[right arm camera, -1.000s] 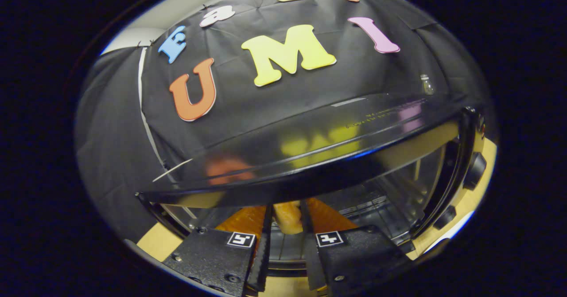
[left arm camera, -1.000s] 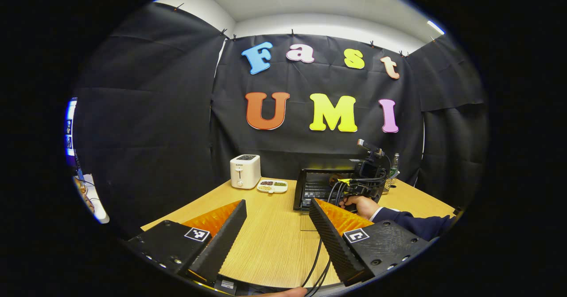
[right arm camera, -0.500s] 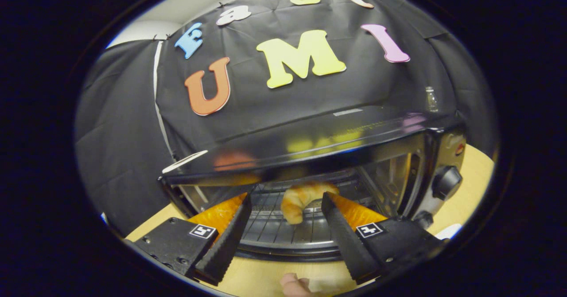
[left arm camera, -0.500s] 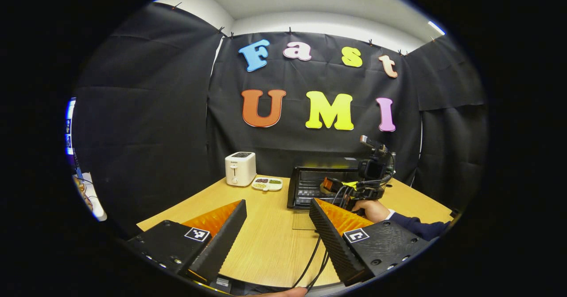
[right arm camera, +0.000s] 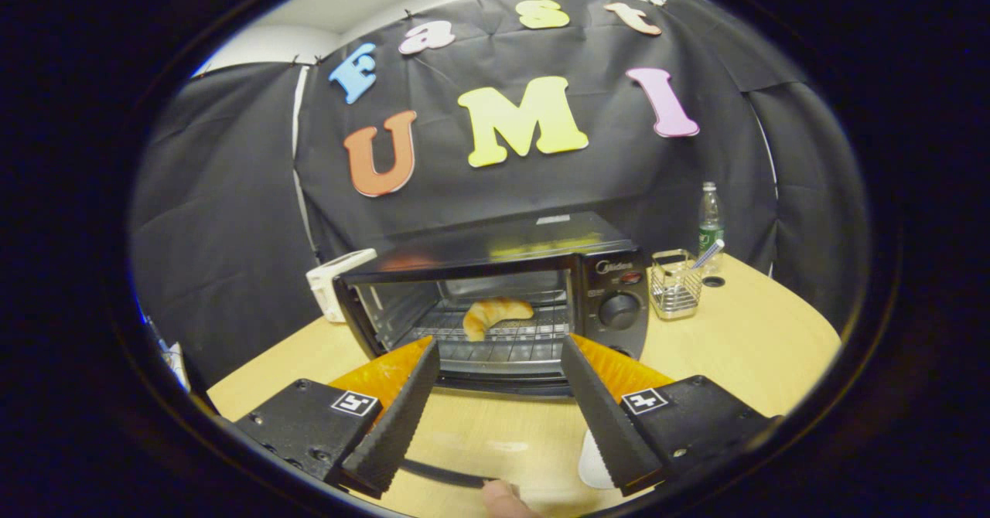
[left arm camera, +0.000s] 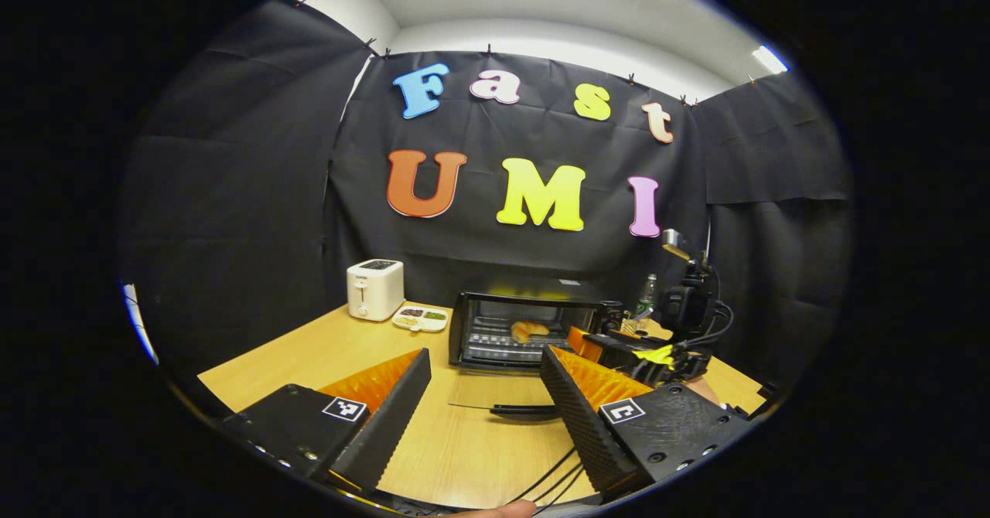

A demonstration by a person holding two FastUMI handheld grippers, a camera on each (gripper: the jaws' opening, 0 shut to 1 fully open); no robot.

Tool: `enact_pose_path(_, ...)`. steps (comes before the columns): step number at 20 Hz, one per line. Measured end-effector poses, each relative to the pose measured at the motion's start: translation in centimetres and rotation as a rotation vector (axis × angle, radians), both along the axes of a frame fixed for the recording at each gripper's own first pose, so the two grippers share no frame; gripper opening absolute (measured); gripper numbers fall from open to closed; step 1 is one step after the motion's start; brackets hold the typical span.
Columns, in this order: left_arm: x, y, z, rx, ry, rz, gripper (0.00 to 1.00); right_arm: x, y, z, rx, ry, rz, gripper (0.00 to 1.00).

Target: Open the electric oven with the left hand, put the food in, and close the electric oven.

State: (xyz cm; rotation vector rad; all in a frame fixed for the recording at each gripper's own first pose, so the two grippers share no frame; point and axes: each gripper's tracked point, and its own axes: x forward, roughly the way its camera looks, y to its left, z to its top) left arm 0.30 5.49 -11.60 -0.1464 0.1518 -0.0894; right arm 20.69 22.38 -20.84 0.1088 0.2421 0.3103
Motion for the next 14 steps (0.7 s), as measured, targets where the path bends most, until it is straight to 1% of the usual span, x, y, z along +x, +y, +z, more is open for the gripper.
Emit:
enact_pose_path(1, 0.2, -0.7, -0.4, -0.002, 0.014, -0.018, 0.94, -1.1, -1.3, 1.1, 0.004, -0.017, -0.001, 0.96)
enact_pose_path(2, 0.6, -1.3, -0.7, 0.003, 0.024, -0.029, 0.94, -2.1, -2.5, 2.2, 0.009, -0.034, -0.014, 0.99)
enact_pose_path(3, 0.9, -1.7, -1.1, 0.011, 0.032, -0.039, 0.94, -3.1, -4.0, 3.3, 0.007, -0.049, -0.032, 0.96)
enact_pose_path(4, 1.3, -2.2, -1.4, 0.02, 0.04, -0.048, 0.94, -4.1, -5.3, 4.4, 0.008, -0.068, -0.044, 0.95)
enact_pose_path(5, 1.7, -2.6, -1.8, 0.029, 0.048, -0.053, 0.94, -5.2, -6.4, 5.8, 0.004, -0.086, -0.051, 0.95)
enact_pose_path(6, 2.1, -3.0, -2.4, 0.036, 0.063, -0.059, 0.94, -6.3, -7.6, 7.0, 0.001, -0.107, -0.063, 0.99)
enact_pose_path(7, 2.4, -3.5, -3.0, 0.042, 0.078, -0.067, 0.94, -7.3, -9.1, 8.3, -0.005, -0.122, -0.085, 0.95)
enact_pose_path(9, 3.1, -4.4, -4.3, 0.059, 0.116, -0.088, 0.94, -9.5, -11.9, 10.0, -0.021, -0.139, -0.127, 0.95)
enact_pose_path(10, 3.4, -4.6, -4.8, 0.074, 0.133, -0.094, 0.94, -10.5, -13.1, 10.6, -0.035, -0.137, -0.146, 0.99)
enact_pose_path(11, 3.9, -4.3, -5.2, 0.091, 0.142, -0.08, 0.94, -11.6, -14.3, 11.0, -0.048, -0.136, -0.162, 0.96)
enact_pose_path(12, 4.3, -4.0, -5.5, 0.107, 0.149, -0.066, 0.94, -12.7, -15.1, 11.6, -0.06, -0.141, -0.164, 0.99)
enact_pose_path(13, 4.6, -4.2, -6.2, 0.115, 0.159, -0.065, 0.94, -13.9, -15.8, 12.4, -0.06, -0.158, -0.165, 0.96)
enact_pose_path(14, 4.8, -4.7, -7.0, 0.116, 0.184, -0.078, 0.94, -14.7, -16.6, 13.4, -0.055, -0.174, -0.173, 0.96)
